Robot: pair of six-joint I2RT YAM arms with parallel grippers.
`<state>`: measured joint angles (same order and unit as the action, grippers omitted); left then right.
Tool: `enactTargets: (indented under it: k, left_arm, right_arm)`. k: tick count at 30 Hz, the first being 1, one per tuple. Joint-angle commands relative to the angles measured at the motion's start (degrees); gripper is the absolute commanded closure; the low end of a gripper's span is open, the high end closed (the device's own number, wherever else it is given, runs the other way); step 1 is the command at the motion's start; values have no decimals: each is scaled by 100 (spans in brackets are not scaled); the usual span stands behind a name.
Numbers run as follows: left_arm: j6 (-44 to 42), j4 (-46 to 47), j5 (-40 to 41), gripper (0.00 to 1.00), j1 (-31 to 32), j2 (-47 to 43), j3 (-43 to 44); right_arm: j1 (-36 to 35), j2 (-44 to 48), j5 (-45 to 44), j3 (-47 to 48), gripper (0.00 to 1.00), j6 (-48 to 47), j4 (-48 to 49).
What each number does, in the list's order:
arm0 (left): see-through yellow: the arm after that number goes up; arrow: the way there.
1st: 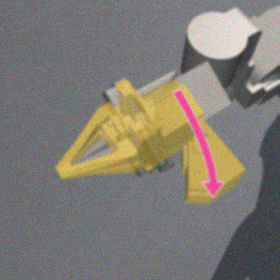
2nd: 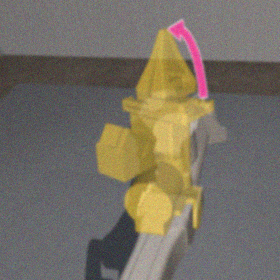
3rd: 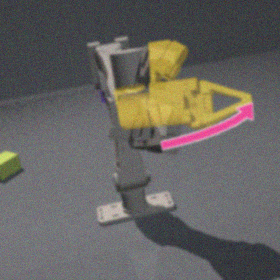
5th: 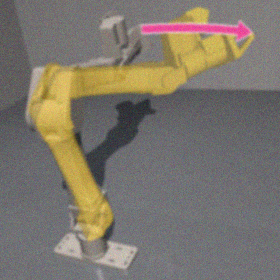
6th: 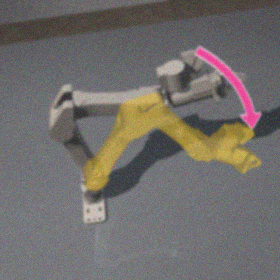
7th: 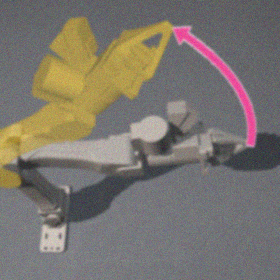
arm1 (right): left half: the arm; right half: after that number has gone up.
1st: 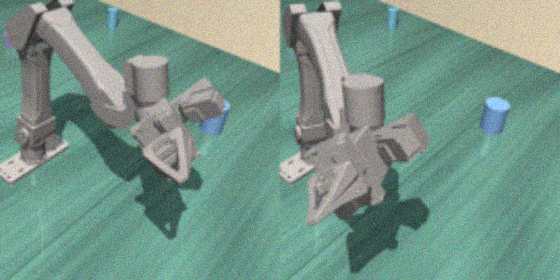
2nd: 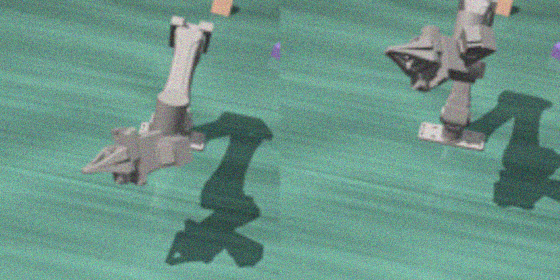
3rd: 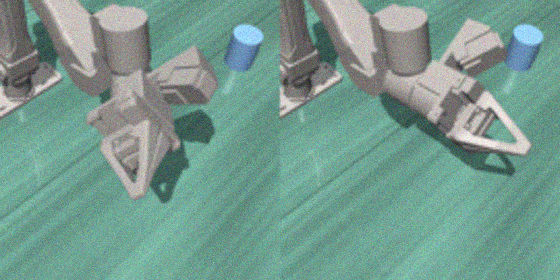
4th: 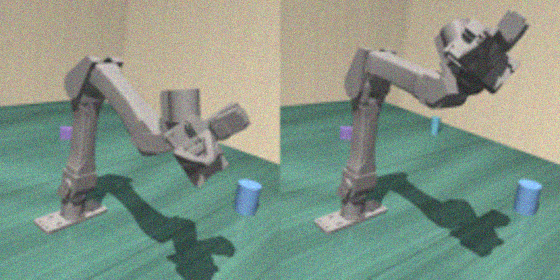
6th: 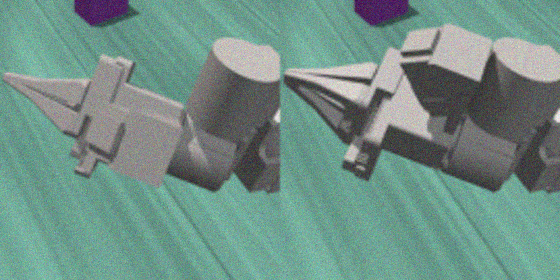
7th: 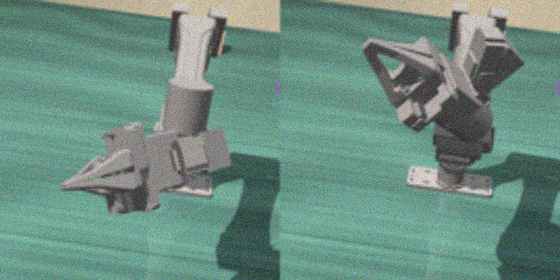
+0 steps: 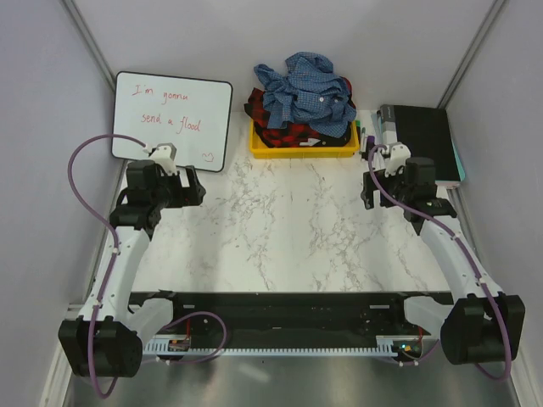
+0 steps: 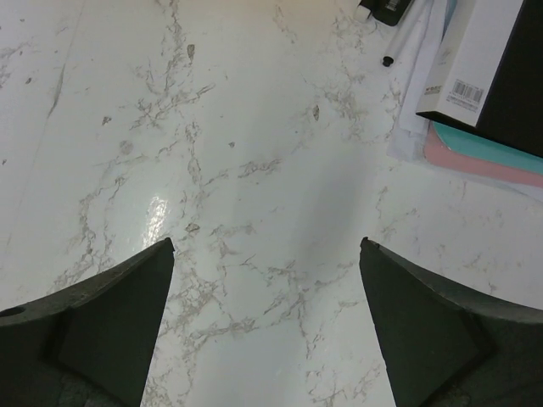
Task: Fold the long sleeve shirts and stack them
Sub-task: Grab the shirt from the pile
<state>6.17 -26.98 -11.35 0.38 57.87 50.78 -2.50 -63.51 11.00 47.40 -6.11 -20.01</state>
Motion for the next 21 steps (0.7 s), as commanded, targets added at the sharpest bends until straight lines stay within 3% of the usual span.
enactTargets:
  k: [1,10,16,21]
  left_arm:
    - [104,18,-129,1,-12,67,370]
    - [-442,184,-1299,1,-12,-20,661]
    - [-442,527,-1782,1,-12,-65,634]
    - [-363,536,-1756,1,-12,58,547]
  right_arm:
    - [-5,-363,472,689,2,-223,261]
    - [-504,-2190,394,3220,2,-1242,348]
    - [-1155,-3428,113,4302,2,-2533,1191]
    - [-1577,-4265,-378,4348,2,-3378,2711]
